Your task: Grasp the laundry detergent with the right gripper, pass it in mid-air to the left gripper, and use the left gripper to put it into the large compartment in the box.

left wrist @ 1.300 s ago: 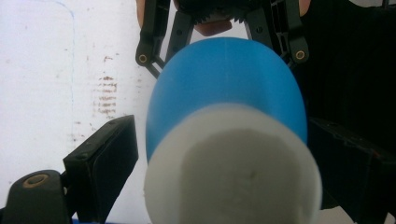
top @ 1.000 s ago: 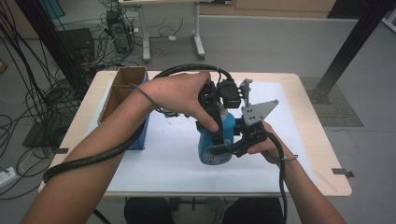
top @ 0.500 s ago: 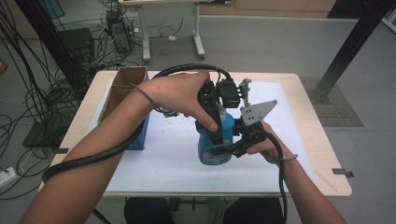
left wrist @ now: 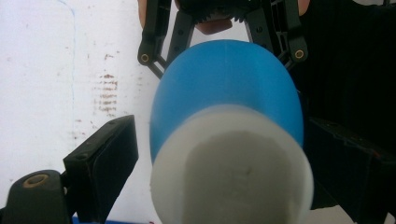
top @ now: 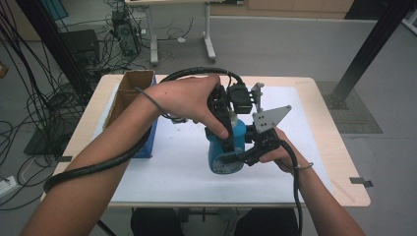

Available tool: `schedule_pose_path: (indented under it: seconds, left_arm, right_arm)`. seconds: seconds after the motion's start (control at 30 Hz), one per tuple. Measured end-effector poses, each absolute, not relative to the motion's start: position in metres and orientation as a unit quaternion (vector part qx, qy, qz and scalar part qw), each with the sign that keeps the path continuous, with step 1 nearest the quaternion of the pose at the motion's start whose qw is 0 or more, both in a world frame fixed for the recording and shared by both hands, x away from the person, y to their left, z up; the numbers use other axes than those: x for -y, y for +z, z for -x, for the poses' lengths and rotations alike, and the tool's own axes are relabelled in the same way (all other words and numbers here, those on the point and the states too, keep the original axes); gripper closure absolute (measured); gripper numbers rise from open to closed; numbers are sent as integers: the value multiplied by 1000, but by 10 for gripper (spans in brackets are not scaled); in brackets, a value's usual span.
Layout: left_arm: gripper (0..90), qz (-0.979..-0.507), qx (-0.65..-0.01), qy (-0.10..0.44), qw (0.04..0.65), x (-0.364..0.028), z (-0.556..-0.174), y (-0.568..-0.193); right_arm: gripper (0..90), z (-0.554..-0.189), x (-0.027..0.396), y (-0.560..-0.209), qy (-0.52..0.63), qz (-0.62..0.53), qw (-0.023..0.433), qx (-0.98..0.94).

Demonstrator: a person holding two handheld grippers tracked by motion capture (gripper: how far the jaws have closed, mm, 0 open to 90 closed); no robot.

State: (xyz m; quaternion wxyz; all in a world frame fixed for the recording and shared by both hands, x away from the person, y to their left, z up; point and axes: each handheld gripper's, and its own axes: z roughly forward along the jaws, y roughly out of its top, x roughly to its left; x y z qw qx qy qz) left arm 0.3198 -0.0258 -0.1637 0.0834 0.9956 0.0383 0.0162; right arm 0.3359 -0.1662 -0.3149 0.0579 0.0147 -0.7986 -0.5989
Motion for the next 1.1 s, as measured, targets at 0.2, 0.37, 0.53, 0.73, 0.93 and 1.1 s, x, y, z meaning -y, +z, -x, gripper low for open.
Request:
schedule_pose_path:
  seconds: [0.2, 0.37, 0.53, 0.73, 0.93, 1.1]
  left_arm:
    - [118, -996, -38, 16, 83, 26, -320, -164]
    - [118, -996, -38, 16, 82, 26, -320, -163]
    - [118, -996, -37, 17, 83, 27, -320, -163]
    - [118, -996, -38, 17, 81, 27, -320, -163]
    - [118, -996, -40, 19, 81, 27, -319, -162]
    - [122, -996, -42, 19, 79, 28, -320, -162]
  right_arm:
    - [440, -336, 166, -314, -600, -15, 57, 798]
    - [440, -336, 167, -314, -601, -15, 56, 797]
    - [440, -336, 167, -313, -602, -16, 57, 797]
    - [440, -336, 167, -312, -602, -16, 56, 796]
    - [440, -336, 166, -311, -603, -18, 56, 796]
    - [440, -336, 167, -311, -604, -17, 56, 794]
